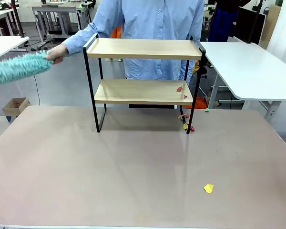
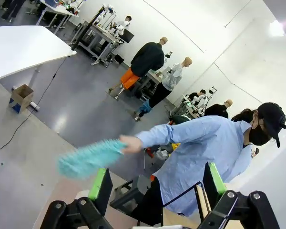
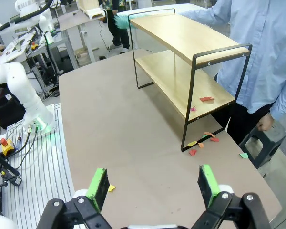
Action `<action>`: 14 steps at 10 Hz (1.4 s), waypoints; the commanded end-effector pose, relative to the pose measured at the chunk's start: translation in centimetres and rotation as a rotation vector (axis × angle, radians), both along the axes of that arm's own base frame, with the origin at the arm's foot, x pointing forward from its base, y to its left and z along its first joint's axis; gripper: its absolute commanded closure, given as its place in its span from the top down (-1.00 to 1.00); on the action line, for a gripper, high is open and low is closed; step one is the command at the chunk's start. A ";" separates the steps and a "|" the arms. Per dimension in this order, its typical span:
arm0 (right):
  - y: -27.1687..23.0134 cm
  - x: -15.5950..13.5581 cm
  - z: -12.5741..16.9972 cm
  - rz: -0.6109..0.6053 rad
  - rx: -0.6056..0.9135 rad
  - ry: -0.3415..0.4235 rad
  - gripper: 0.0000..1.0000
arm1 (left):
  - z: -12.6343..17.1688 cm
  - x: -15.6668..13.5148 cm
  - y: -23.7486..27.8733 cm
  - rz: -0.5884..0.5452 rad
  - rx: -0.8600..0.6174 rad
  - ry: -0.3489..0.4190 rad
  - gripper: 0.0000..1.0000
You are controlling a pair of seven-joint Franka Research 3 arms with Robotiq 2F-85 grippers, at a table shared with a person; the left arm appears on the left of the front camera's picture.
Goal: Clean the shelf.
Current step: Hand the Duster back to the human.
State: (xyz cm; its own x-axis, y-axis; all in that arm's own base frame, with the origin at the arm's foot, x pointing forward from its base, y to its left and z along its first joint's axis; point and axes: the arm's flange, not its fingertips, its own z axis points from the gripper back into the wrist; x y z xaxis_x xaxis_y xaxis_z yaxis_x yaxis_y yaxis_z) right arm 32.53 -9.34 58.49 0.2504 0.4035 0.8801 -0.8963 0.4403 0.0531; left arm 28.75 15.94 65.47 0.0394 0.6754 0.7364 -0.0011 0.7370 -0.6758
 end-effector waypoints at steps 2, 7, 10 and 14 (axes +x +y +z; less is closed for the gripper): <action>-0.2 0.1 0.1 0.011 -0.003 -0.026 1.00 | 0.0 0.1 -0.1 0.002 0.002 -0.003 1.00; -0.2 0.1 0.1 0.011 -0.003 -0.026 1.00 | 0.0 0.1 -0.1 0.002 0.002 -0.003 1.00; -0.2 0.1 0.1 0.011 -0.003 -0.026 1.00 | 0.0 0.1 -0.1 0.002 0.002 -0.003 1.00; -0.2 0.1 0.1 0.011 -0.003 -0.026 1.00 | 0.0 0.1 -0.1 0.002 0.002 -0.003 1.00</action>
